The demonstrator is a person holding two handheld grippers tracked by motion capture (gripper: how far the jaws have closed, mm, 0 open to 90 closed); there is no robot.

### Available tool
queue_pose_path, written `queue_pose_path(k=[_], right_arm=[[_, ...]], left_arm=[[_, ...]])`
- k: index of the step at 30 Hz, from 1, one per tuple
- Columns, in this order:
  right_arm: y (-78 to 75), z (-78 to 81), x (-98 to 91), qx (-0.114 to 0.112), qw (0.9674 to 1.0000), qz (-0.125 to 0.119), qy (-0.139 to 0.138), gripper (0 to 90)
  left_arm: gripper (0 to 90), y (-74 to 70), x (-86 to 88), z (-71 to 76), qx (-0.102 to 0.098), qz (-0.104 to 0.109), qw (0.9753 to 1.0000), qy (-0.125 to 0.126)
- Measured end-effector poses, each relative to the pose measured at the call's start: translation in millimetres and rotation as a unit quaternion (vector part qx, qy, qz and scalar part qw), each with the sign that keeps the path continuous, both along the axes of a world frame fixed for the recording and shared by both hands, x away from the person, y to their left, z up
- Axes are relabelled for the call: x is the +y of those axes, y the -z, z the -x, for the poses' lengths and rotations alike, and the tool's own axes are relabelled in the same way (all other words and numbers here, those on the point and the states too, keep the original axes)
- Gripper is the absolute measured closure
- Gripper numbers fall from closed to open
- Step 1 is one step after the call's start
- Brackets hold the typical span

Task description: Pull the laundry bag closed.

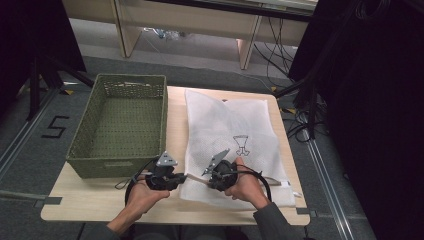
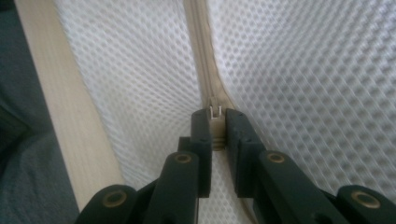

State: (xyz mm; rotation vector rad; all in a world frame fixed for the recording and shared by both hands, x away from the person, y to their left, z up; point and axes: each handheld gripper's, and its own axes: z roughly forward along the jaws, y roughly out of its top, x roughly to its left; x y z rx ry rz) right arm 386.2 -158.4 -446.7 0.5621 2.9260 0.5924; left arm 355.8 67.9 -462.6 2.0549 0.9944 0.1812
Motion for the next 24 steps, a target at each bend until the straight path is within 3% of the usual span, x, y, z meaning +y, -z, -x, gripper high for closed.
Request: queue_pose_path(k=[3, 7, 9, 13, 24], right_arm=[[0.0, -0.6, -6.4, -0.005, 1.0, 0.003, -0.002, 82.8], [0.5, -0.3, -15.4, -0.002, 0.9998, 0.004, 0.019, 82.8], [-0.1, -0.7, -20.6, -0.003, 0.9996, 0.006, 0.026, 82.8], [-0.3, -1.6, -30.6, -0.01, 0.9996, 0.009, 0.024, 82.8], [-2.1, -0.2, -60.2, -0.003, 0.9976, 0.007, 0.069, 82.8]], left_arm=[[85.1, -0.1, 0.7, 0.5, -0.004, -0.004, 1.0, 0.001], [85.1, 0.6, 1.3, 0.7, -0.003, -0.005, 1.0, 0.0], [85.1, 0.9, 2.7, 0.2, 0.004, 0.006, 1.0, -0.005], [85.1, 1.1, 2.8, 0.6, -0.003, -0.003, 1.0, -0.003], [85.0, 1.4, 6.4, 0.0, -0.009, -0.012, 0.9998, -0.01]])
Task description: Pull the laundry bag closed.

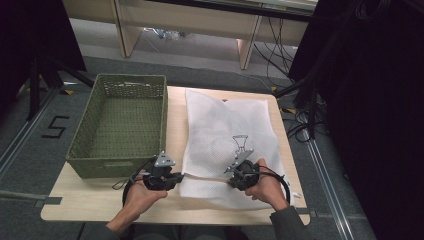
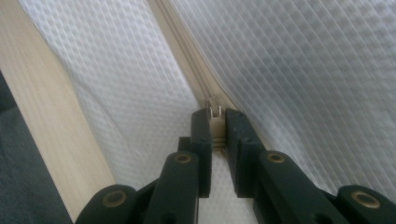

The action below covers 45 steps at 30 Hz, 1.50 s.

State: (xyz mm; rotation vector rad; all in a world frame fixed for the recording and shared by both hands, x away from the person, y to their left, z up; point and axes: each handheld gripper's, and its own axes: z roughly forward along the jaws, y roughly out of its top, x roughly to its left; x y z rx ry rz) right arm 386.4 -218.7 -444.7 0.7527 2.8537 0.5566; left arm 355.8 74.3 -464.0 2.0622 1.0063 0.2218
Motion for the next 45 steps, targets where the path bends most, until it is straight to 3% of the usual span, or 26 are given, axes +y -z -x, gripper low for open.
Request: queue_pose_path(k=[3, 10, 13, 17, 19, 28, 30, 31, 32, 34, 36, 39, 42, 45], right_arm=[[-0.4, -0.3, -13.6, -0.005, 0.9999, 0.008, 0.014, 82.8], [-2.3, 0.9, -41.9, -0.002, 0.9993, -0.002, 0.038, 82.8], [-1.6, 0.3, -48.7, -0.008, 0.9992, 0.005, 0.039, 82.8], [-1.9, 1.7, -56.3, -0.002, 0.9986, -0.011, 0.051, 82.7], [-1.8, 1.9, -58.9, -0.002, 0.9985, -0.002, 0.055, 82.7], [-1.1, 3.0, -66.5, 0.001, 0.9979, -0.013, 0.064, 82.7], [-2.0, 3.6, -67.5, -0.001, 0.9977, -0.005, 0.067, 82.8], [-1.9, 3.1, -68.4, -0.009, 0.9977, 0.012, 0.066, 82.8], [-1.4, 2.7, -71.4, -0.014, 0.9963, 0.037, 0.076, 82.8], [0.8, 1.0, -83.1, -0.01, 0.9941, 0.04, 0.1, 82.8], [-1.3, 1.4, -87.8, -0.007, 0.995, 0.016, 0.098, 82.8], [-1.6, 3.4, -79.7, -0.011, 0.9954, 0.026, 0.091, 82.8], [0.1, 2.8, -79.3, -0.004, 0.9957, 0.021, 0.09, 82.8], [-0.8, 3.2, -80.7, -0.004, 0.9958, 0.018, 0.09, 82.7]], left_arm=[[85.0, 0.3, 2.3, -0.7, -0.001, -0.003, 1.0, -0.002], [84.9, 0.1, 0.5, 0.2, -0.001, -0.003, 1.0, 0.0], [84.9, -0.3, 1.1, 0.1, -0.002, -0.004, 1.0, 0.001], [84.9, -0.4, 0.2, 0.4, -0.002, -0.002, 1.0, 0.003], [84.9, -0.3, 0.4, 0.5, -0.002, -0.004, 1.0, 0.003], [84.8, 0.0, 0.7, 1.2, 0.001, -0.002, 1.0, 0.006], [88.8, -1.5, 2.6, 1.3, -0.009, -0.016, 0.9998, -0.005], [89.5, -2.9, 7.3, 0.2, -0.02, -0.036, 0.9991, -0.012], [89.6, -3.7, 14.7, -2.0, -0.019, -0.035, 0.9989, -0.023], [89.6, -5.8, 29.4, -4.5, -0.007, -0.011, 0.9989, -0.046], [89.5, -8.4, 32.3, -4.6, -0.004, 0.001, 0.999, -0.044], [87.2, -10.5, 23.2, -1.5, 0.004, 0.016, 0.9994, -0.029], [76.3, -4.6, 14.2, 1.9, 0.031, 0.022, 0.9993, -0.005], [66.2, 2.0, 6.3, 5.0, 0.06, 0.035, 0.9976, 0.006]])
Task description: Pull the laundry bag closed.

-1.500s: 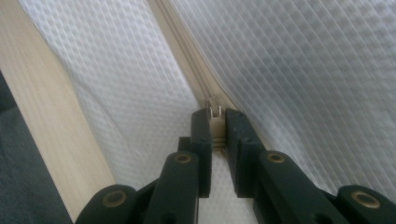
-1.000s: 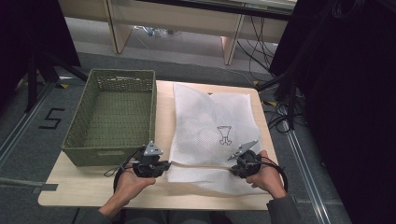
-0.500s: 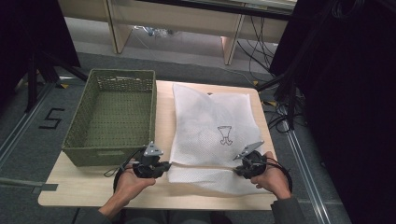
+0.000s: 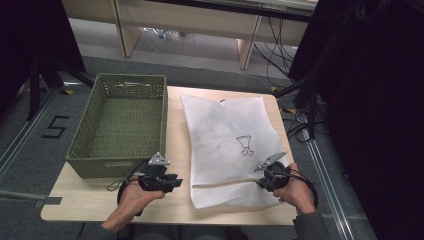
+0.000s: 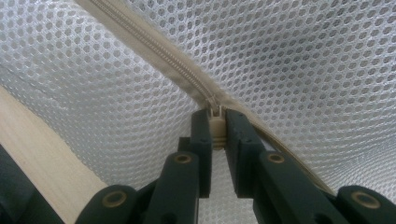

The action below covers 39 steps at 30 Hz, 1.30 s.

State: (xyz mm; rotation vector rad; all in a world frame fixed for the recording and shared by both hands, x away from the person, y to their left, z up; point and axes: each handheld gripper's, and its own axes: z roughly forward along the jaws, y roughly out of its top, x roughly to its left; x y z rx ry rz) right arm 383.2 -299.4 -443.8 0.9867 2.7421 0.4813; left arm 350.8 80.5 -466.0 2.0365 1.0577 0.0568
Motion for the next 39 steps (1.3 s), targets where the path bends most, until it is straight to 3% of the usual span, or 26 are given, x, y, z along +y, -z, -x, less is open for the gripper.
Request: queue_pose_path(k=[5, 8, 11, 17, 20, 22, 24, 27, 30, 31, 34, 39], right_arm=[[0.6, -0.5, 0.0, -0.001, 1.0, 0.002, -0.003, 82.7], [0.5, -0.5, 0.0, 0.0, 1.0, 0.0, -0.002, 82.8], [0.4, -0.1, 1.3, 0.001, 1.0, -0.002, -0.001, 82.8], [1.9, -0.7, 4.1, 0.002, 1.0, -0.002, -0.009, 82.8], [2.0, 0.5, 6.2, 0.002, 1.0, -0.002, -0.004, 82.7], [1.6, 0.0, 6.1, 0.001, 1.0, -0.002, -0.005, 82.7], [2.0, 0.4, 5.7, 0.001, 1.0, -0.003, -0.005, 82.8], [2.2, -0.6, 5.6, 0.002, 1.0, -0.006, -0.007, 82.8], [1.5, 0.9, 5.4, 0.001, 1.0, 0.002, -0.005, 82.8], [0.4, -0.1, 3.4, -0.002, 0.9999, 0.007, -0.008, 82.8], [0.6, -0.6, 1.9, 0.002, 0.9999, -0.013, -0.005, 82.8], [1.5, -0.4, 2.2, 0.004, 0.9999, -0.012, 0.0, 82.8]], left_arm=[[55.4, 4.5, -6.9, 0.8, 0.037, 0.03, 0.9989, 0.0], [53.1, 7.6, -11.7, 2.7, 0.049, 0.027, 0.9984, 0.006], [50.5, 13.2, -20.2, 5.3, 0.072, 0.039, 0.9966, 0.013], [45.5, 23.6, -39.2, 6.3, 0.094, 0.042, 0.9945, 0.022], [54.7, 28.5, -45.9, 3.7, 0.078, 0.04, 0.996, 0.021], [74.0, 30.5, -44.4, 2.4, 0.063, 0.044, 0.997, 0.01], [82.2, 30.3, -42.0, 2.3, 0.053, 0.042, 0.9977, -0.001], [84.7, 25.3, -39.9, 2.1, 0.036, 0.034, 0.9987, -0.007], [85.9, 16.1, -34.0, -0.3, -0.003, 0.009, 0.9998, -0.016], [86.1, 14.4, -31.8, -1.2, -0.007, 0.008, 0.9998, -0.018], [86.4, 11.8, -27.4, -1.7, -0.015, 0.001, 0.9997, -0.02], [86.6, 12.8, -27.3, -0.4, -0.021, -0.009, 0.9996, -0.019]])
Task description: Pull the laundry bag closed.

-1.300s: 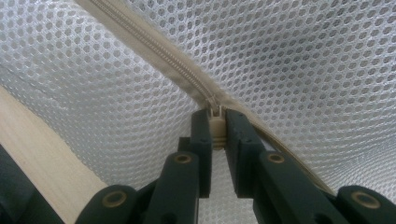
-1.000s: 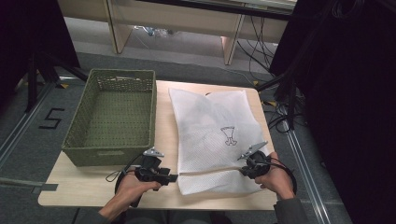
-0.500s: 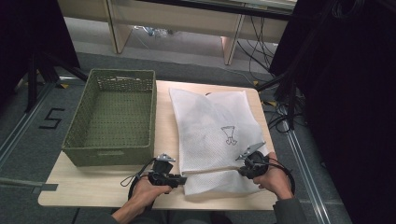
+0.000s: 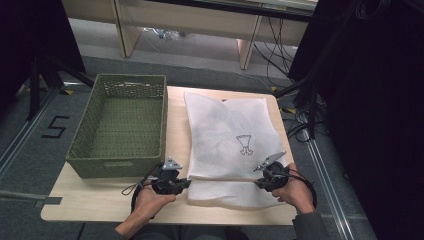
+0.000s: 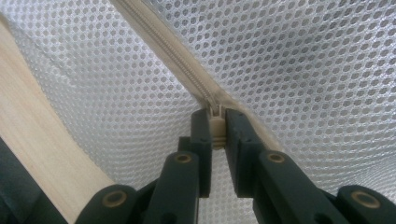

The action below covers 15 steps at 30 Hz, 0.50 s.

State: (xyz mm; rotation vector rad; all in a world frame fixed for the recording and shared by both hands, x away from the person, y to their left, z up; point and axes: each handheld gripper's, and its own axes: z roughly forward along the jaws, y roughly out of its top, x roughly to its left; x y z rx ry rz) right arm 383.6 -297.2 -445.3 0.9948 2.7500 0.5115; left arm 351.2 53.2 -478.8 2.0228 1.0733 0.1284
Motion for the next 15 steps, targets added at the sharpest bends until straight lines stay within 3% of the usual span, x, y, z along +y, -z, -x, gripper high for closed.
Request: queue_pose_path(k=[4, 7, 15], right_arm=[[1.8, -3.0, -10.1, 0.0, 0.9999, 0.014, 0.011, 82.8], [2.8, -3.4, -24.3, 0.002, 0.9989, 0.02, 0.042, 82.8], [5.1, -7.4, -43.0, 0.004, 0.9977, 0.026, 0.062, 82.7]], left_arm=[[86.8, -2.0, 2.9, 0.4, -0.005, -0.006, 1.0, -0.003], [86.7, -2.7, 7.8, -0.8, -0.007, -0.005, 0.9999, -0.008], [86.7, -3.0, 7.1, -0.2, -0.01, -0.008, 0.9999, -0.003]])
